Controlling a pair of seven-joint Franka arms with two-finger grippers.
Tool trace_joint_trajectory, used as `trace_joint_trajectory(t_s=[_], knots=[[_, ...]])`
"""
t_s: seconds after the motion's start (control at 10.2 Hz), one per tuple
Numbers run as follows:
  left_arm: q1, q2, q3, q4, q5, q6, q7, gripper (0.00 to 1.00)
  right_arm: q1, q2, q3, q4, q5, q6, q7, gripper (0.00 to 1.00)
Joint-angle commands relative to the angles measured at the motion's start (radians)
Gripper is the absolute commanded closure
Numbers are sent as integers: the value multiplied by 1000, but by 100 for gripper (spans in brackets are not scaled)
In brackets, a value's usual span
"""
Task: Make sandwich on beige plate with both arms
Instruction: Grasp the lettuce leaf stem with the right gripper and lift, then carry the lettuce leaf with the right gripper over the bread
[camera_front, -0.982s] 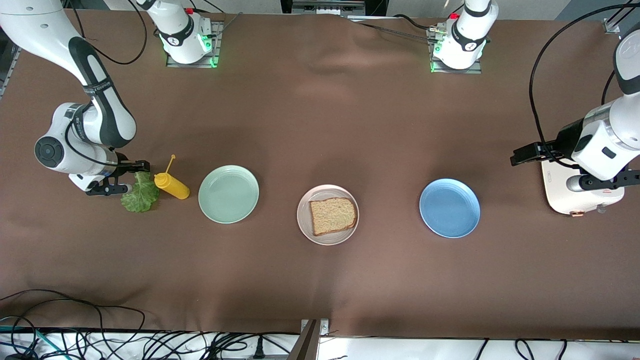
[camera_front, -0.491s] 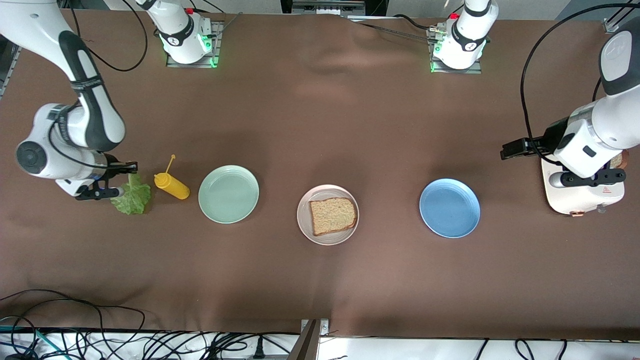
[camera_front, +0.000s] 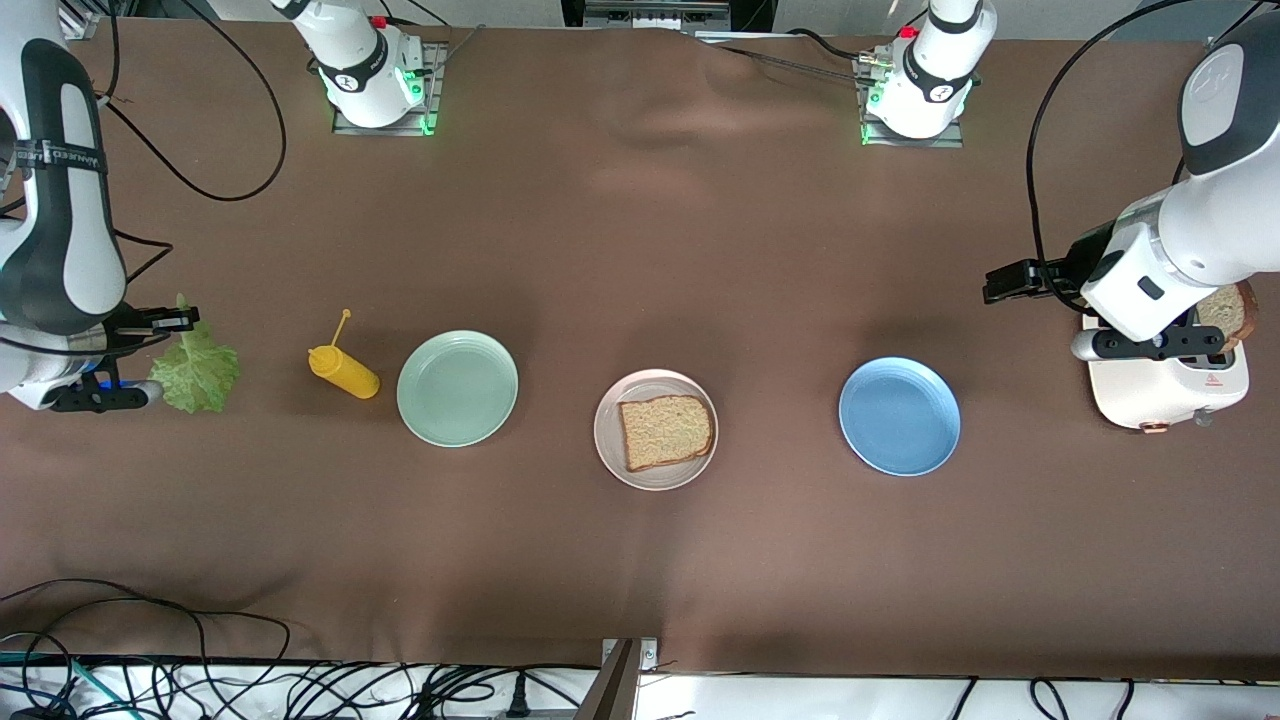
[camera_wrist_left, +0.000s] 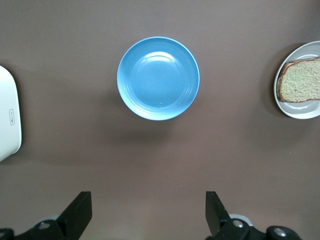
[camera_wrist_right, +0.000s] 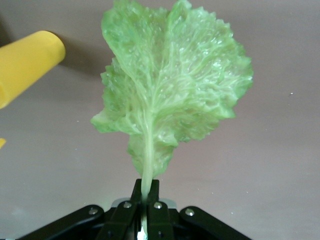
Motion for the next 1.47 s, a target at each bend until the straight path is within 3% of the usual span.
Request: trace_joint_trajectory(t_s=[0.0, 0.29, 0.49, 0.79, 0.98, 1.18, 1.38], knots=[[14, -24, -3, -23, 24, -27, 13, 0, 26, 4, 40, 95, 4, -50, 2, 100], [12, -24, -1, -23, 24, -30, 13, 0, 26, -36, 198, 135, 4, -50, 21, 100], [14, -23, -1, -23, 24, -30, 13, 0, 26, -44, 320, 136, 3, -47, 112, 100], [12, -23, -1, -23, 24, -32, 13, 0, 67, -67, 443, 135, 0, -27, 299, 100], [23, -23, -1, -21, 22, -44, 14, 0, 137, -75, 448, 95, -2, 71, 359, 100], [37, -23, 0, -21, 22, -44, 16, 0, 196, -119, 450, -33, 1, 204, 383, 100], [35, -23, -3, -20, 22, -44, 14, 0, 278, -167, 450, -187, 4, 420, 468, 100]])
